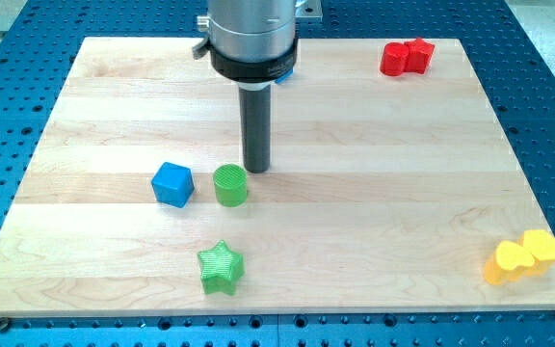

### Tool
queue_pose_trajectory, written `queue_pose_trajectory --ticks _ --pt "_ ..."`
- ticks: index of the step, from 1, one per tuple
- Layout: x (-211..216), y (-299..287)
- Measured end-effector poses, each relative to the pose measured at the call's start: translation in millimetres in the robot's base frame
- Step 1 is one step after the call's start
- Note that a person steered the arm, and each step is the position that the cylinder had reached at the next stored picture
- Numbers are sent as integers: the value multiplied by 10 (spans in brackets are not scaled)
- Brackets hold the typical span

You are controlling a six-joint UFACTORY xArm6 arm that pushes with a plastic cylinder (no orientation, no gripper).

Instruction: Push the green circle into the green star

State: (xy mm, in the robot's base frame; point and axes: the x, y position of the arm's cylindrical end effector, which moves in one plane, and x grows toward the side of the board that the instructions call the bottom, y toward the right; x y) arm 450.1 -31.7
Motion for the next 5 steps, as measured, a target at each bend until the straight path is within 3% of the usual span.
queue_pose_trajectory --ticks 1,2,5 --pt "528 -171" --pt "711 -213" --pt "571 -683"
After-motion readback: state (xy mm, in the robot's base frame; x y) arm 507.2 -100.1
